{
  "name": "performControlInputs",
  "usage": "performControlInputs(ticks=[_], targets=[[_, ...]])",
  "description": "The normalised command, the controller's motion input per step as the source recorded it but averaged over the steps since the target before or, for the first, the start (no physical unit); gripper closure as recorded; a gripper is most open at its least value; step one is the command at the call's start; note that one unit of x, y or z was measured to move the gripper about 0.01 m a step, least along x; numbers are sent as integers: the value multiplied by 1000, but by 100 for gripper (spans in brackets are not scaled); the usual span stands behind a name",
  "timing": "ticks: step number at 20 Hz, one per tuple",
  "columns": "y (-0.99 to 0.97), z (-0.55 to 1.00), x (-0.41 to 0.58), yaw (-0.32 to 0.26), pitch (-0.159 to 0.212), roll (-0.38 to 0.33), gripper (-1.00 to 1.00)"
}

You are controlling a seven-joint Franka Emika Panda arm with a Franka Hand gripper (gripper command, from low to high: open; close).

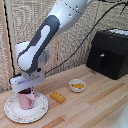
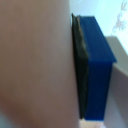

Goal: Please focus on the pink mug and carefully direct your gripper towards it. Gently take hold of the pink mug using your grasping instrument. Exercise caution as you elevate the pink mug off the tabletop. Shift the pink mug so it is above the white platter. With precision, slowly place the pink mug onto the white platter.

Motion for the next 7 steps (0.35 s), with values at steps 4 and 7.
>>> performControlInputs(ticks=[4,7], targets=[[-41,832,94,0,76,-5,-100],[0,948,172,0,60,-3,-100]])
